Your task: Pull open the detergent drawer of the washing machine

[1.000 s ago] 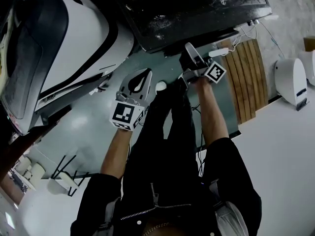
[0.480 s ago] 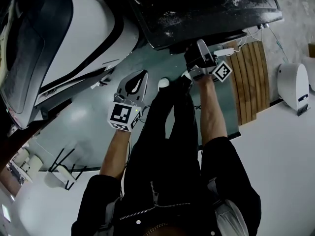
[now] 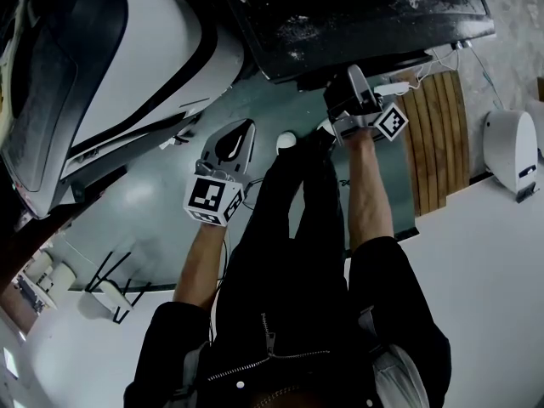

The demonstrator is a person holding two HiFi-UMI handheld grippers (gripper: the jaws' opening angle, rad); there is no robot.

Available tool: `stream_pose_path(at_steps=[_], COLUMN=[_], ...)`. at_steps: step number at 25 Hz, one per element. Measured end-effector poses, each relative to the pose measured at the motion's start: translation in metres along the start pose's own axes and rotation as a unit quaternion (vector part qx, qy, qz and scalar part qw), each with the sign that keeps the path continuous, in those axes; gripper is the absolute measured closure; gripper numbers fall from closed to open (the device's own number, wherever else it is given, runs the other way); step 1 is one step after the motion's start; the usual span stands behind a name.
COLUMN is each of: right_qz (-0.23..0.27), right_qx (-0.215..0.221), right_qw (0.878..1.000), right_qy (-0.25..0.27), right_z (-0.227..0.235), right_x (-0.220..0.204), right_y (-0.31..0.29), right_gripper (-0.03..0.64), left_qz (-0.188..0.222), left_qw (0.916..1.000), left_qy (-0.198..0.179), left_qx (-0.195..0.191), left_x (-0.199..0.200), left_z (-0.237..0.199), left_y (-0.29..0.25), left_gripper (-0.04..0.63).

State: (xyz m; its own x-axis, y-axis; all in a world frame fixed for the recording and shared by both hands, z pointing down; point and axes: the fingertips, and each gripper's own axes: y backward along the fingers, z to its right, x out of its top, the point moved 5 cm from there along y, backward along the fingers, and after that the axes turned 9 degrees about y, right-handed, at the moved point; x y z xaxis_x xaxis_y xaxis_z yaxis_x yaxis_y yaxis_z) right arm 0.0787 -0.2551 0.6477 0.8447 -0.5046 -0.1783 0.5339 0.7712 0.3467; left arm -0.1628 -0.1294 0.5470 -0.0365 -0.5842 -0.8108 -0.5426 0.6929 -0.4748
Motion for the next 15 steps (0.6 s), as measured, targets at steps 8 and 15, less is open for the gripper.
stream_pose_path(at_steps=[8,15], right_qz=[0.001,-0.001], right_qx=[-0.006,-0.006], right_qw=[1.000,1.000], right_qy=[-0.006,-0.004], right_z=[-0.001,-0.011], right_x=[-0.001,-0.002], right_y=[0.002,0.018], right_gripper=[0.279,0.284], left_qz=[0.003,0.002], left_qw=[1.0000,1.0000], left_qy=[0.000,0.000], left_qx=[0.001,-0.001], left_x=[0.001,0.000], left_z=[0.005,0.003], left_y=[0.001,-0.001], left_gripper=[0.575,0.575])
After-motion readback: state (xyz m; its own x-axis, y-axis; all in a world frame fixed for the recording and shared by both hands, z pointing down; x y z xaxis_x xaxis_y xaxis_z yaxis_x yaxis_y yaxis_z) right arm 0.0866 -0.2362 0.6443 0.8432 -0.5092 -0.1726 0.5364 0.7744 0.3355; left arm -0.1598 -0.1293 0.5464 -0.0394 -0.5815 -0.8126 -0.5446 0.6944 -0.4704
